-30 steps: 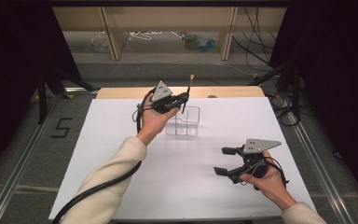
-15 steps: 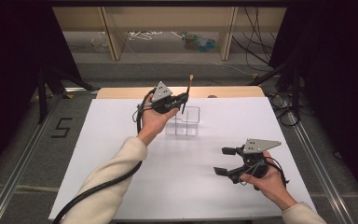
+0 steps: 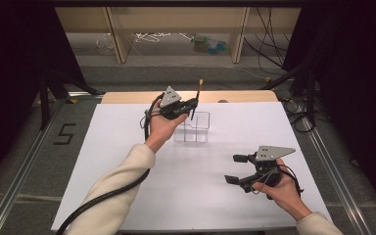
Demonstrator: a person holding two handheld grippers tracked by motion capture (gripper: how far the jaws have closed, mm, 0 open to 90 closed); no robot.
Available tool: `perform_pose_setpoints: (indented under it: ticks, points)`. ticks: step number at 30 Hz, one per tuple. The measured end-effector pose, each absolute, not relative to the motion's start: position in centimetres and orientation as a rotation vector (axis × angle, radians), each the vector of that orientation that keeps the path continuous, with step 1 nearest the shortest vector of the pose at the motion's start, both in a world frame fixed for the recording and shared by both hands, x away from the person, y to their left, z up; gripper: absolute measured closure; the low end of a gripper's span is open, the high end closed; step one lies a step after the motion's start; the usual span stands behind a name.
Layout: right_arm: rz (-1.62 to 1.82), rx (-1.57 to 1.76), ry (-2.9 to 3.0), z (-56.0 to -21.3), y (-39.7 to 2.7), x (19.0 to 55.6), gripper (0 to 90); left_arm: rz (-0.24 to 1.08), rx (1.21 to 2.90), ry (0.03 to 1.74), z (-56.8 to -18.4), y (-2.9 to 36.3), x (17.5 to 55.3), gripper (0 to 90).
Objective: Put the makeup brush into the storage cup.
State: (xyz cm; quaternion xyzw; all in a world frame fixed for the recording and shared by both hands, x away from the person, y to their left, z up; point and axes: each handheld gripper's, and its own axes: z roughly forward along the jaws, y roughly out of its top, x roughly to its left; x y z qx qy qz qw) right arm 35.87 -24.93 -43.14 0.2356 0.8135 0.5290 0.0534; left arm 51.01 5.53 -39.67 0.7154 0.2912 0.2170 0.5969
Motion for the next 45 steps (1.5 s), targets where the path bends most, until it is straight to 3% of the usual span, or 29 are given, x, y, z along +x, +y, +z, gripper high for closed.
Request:
perform_pose_setpoints:
  ticks: [45]
  points:
    - [1.609, 0.706, 2.469, -43.2, -24.9, 35.9, 16.6, 0.488, 1.674, 0.716, -41.4, 5.6, 51.3, 82.7]
